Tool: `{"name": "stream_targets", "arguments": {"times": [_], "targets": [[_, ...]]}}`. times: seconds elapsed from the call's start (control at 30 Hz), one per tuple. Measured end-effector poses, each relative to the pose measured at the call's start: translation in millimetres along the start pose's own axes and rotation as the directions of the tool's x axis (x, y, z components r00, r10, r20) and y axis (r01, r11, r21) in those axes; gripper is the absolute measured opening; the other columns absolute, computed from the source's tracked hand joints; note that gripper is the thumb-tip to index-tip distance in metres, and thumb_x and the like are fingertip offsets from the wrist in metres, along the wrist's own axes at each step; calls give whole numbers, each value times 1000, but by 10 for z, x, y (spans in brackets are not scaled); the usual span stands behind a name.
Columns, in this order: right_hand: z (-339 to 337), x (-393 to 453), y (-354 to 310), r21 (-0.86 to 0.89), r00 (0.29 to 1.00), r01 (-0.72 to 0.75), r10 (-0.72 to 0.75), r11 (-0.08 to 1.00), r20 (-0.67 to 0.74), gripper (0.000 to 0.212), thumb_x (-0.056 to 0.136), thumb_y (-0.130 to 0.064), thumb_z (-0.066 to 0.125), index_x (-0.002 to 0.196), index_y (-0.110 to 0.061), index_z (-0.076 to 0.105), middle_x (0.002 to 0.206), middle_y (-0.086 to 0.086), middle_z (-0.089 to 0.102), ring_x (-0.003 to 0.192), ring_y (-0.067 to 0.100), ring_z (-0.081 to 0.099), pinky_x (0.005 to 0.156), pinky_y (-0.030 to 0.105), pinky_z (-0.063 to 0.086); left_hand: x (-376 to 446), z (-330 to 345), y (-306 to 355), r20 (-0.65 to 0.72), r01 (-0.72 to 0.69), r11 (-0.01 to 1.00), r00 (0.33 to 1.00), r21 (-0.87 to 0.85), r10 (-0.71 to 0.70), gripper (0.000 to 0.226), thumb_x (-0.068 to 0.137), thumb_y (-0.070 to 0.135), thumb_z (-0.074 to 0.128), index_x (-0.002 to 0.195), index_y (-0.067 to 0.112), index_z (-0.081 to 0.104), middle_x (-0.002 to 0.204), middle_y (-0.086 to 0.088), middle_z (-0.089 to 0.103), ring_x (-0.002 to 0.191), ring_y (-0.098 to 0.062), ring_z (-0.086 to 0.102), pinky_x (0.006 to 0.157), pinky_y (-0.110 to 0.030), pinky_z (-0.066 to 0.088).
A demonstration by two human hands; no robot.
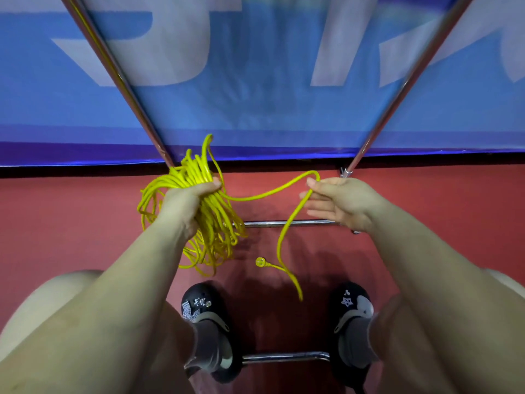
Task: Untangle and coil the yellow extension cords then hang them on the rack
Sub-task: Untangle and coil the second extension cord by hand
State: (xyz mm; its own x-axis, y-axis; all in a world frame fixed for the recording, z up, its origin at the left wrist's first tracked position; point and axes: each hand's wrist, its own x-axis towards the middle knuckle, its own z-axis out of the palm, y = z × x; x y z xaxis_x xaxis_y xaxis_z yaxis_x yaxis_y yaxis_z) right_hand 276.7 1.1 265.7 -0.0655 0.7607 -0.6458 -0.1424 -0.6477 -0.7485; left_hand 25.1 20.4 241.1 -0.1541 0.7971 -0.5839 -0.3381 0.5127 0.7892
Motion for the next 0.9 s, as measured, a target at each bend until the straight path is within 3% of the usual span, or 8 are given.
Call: {"name": "stream_targets", "arguments": {"times": [0.1,0.33,0.47,0.53,0.6,0.67,0.8,0.9], "targets": [[161,22,-60,175,999,-41,36,984,30,3,87,-4,60,87,-7,58,67,2,71,63,13,70,58,26,59,-52,75,-90,-14,-33,996,999,88,35,13,76,-3,70,72,7,62,49,0,64,43,-14,62,44,-30,54],[319,122,-87,468,996,-52,80,882,-40,9,89,3,54,81,-1,57,63,4,68,52,12,68,53,26,56,-149,261,-235,120,-91,980,990,176,71,15,75,-4,71,72,10,64,58,1,68,52,-13,66,54,-30,57],[335,103,-84,480,994,-67,102,875,-47,12,92,2,51,81,-1,56,54,5,67,53,12,67,56,25,57,-179,386,-310,186,-115,965,980,236,71,14,74,-1,73,77,12,69,71,-2,73,64,-17,70,60,-30,57],[323,98,-81,480,991,-59,111,875,-81,13,93,1,50,81,-2,55,58,5,67,72,15,69,65,26,56,-214,466,-347,231,-135,955,970,264,73,15,74,0,73,80,13,69,72,0,73,67,-15,70,64,-30,58],[298,98,-82,485,986,-48,121,873,-119,13,93,1,49,82,-2,54,81,8,69,99,20,64,74,27,51,-262,550,-376,281,-159,947,957,278,78,17,75,-1,73,83,13,68,72,2,73,67,-12,70,64,-27,58],[279,89,-84,497,982,-45,130,867,-137,12,93,0,49,82,-2,54,103,12,64,111,21,60,77,27,50,-289,610,-402,307,-164,944,949,286,72,19,73,-2,73,85,13,68,76,1,73,70,-13,70,68,-29,59],[257,64,-106,511,983,-13,103,859,-149,13,93,-1,49,82,-2,54,98,12,64,110,21,60,80,28,49,-289,684,-424,224,-96,954,974,284,31,15,70,1,77,82,8,71,81,-10,73,73,-23,70,70,-34,59],[241,56,-105,376,993,27,18,926,-116,7,92,-6,54,86,-5,57,96,9,63,82,15,66,79,30,52,-281,728,-405,165,-22,978,986,205,-12,8,72,0,75,74,6,69,65,-7,71,57,-19,68,60,-33,59]]}}
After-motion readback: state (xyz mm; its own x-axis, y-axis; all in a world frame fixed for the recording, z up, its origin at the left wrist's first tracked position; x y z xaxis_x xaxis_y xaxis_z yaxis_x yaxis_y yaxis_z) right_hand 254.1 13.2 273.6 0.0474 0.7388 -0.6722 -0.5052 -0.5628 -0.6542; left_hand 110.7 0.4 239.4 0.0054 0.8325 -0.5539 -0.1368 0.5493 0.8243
